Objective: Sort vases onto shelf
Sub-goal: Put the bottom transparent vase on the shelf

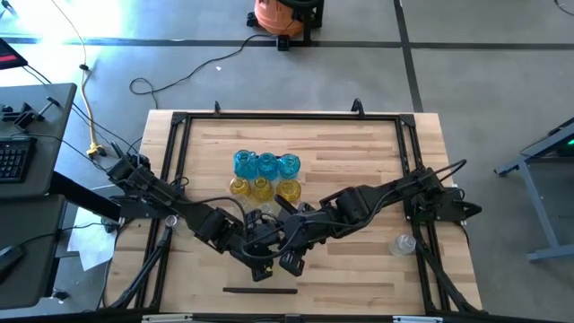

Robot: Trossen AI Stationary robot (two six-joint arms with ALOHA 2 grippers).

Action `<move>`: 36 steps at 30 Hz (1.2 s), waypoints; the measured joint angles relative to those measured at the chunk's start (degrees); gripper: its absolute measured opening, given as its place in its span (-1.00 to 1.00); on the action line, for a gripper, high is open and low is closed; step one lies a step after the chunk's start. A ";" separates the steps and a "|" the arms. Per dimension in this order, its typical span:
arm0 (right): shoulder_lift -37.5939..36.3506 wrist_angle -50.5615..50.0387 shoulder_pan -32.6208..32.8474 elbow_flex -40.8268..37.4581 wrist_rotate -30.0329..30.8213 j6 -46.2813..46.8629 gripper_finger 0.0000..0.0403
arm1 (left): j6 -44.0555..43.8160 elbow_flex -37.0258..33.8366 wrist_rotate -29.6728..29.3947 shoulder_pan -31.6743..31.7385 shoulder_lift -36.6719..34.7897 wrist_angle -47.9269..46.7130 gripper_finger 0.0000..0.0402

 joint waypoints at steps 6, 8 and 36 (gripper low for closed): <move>-0.09 -0.11 0.00 0.00 -0.02 -0.04 -0.78 | -0.06 0.04 -0.04 0.00 -0.02 0.00 -0.15; -0.09 -0.13 0.00 0.00 0.00 -0.20 -0.78 | -0.41 0.07 -0.06 0.00 -0.04 0.01 -0.15; -1.77 -3.02 1.88 5.73 5.95 -2.62 -0.69 | -2.74 0.04 -1.33 0.59 0.03 -1.56 -0.15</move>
